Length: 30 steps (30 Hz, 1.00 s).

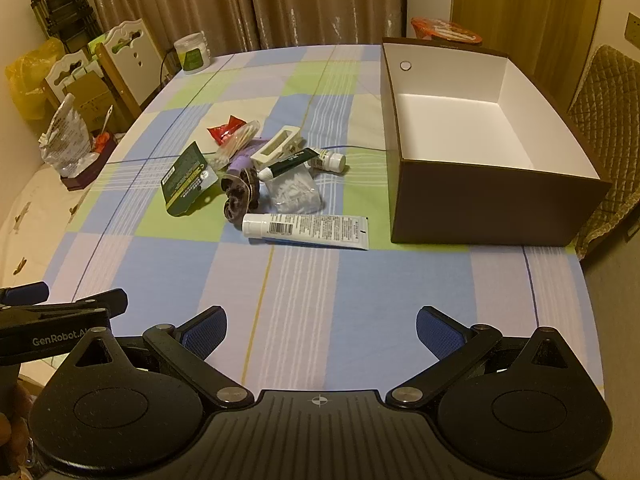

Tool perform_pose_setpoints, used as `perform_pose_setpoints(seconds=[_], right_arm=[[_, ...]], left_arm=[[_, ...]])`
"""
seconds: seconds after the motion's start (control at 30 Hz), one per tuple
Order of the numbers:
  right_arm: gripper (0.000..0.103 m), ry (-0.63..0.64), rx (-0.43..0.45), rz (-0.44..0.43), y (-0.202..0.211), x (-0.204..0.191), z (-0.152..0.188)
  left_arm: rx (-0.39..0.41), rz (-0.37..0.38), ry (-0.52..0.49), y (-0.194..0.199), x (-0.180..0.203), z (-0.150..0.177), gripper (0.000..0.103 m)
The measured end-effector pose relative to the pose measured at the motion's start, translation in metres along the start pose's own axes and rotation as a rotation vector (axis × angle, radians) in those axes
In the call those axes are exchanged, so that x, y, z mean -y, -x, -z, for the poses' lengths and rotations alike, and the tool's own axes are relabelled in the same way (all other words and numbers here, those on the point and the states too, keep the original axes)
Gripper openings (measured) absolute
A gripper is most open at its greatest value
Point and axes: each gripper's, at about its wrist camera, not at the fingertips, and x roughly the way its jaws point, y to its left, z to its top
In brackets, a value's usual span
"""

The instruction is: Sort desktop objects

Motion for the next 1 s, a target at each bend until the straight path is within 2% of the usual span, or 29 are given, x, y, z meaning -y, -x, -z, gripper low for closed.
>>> perform_pose_setpoints(seconds=[0.4,0.77,1.0], right_arm=[[0.103,0.007,-0.01,0.007,-0.004,0.002,-0.003],[0.103,0.011,-0.014,0.002,-0.01,0.005,-0.003],[0.103,0.013,-0.016,-0.001,-0.011,0.008,-0.002]], left_arm=[[-0.003,0.027,0.033,-0.004,-0.001,-0.001,0.102],[0.001,0.018,0.009,-0.006,0.007,-0.002,0.102],[0.009,0.029,0.05,-0.008,0.005,-0.003,0.102]])
